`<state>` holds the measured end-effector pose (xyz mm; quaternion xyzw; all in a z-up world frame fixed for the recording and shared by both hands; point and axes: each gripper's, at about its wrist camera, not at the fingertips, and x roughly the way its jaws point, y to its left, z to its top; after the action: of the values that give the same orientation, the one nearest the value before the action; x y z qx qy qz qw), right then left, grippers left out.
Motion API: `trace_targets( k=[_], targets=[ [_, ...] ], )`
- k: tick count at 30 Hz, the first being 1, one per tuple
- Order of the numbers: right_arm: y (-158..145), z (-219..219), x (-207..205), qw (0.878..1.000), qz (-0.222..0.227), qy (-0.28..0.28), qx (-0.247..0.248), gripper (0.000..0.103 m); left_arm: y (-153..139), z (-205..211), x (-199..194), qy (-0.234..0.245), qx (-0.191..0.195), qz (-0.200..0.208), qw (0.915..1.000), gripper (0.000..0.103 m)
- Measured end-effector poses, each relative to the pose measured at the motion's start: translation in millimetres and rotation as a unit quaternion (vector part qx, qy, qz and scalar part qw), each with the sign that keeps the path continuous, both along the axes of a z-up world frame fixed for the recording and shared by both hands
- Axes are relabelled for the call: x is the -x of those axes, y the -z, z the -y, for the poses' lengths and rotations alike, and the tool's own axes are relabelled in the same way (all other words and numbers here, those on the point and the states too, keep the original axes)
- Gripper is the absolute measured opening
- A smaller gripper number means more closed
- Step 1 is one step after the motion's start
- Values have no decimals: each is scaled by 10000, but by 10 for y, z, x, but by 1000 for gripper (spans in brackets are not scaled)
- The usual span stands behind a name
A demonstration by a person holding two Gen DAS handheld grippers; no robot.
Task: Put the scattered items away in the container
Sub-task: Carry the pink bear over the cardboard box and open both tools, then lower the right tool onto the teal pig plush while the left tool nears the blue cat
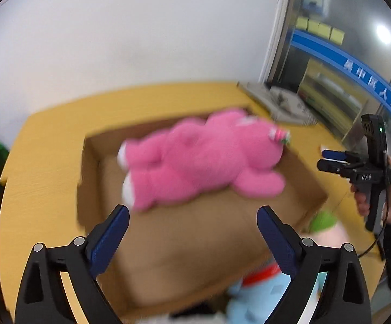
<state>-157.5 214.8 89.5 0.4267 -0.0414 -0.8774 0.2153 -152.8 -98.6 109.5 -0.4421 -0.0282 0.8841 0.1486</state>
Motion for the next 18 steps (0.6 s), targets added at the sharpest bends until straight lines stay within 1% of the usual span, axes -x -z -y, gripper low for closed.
trace_targets(
  k=[1,2,3,6,7,8,9,10,12,15,16,17,18],
  targets=[
    [131,10,-24,9997,229,-43,13,103,120,46,-1,17,-138,269,9995,62],
    [252,37,-65,9990,439,-129,22,103,228,110,-7,18,-276,510,9983,50],
    [340,71,-105,9981,578,-191,-15,102,345,198,-12,-47,-356,729,9967,45],
    [547,166,-196,9954,908,-230,-197,102,623,346,-38,-180,-392,1152,9924,45],
    [593,204,-243,9953,891,-241,-294,101,709,387,-52,-247,-436,1324,9899,45],
    [601,257,-293,9955,751,-248,-513,101,792,422,-70,-315,-507,1522,9866,45],
    [612,308,-325,9945,726,-289,-691,101,836,452,-117,-388,-545,1563,9854,43],
    [607,333,-347,9940,747,-293,-748,100,828,457,-164,-398,-567,1529,9858,43],
    [611,333,-379,9932,877,-219,-736,101,814,454,-270,-373,-641,1565,9849,43],
    [618,305,-441,9939,775,-245,-740,101,796,401,-399,-309,-506,1514,9867,43],
    [611,293,-445,9947,731,-220,-682,100,775,400,-425,-354,-476,1461,9875,46],
    [591,267,-439,9959,687,-159,-565,100,730,417,-462,-413,-539,1363,9883,50],
    [546,216,-442,9971,646,-54,-410,101,659,457,-515,-489,-738,1229,9885,65]
  ],
)
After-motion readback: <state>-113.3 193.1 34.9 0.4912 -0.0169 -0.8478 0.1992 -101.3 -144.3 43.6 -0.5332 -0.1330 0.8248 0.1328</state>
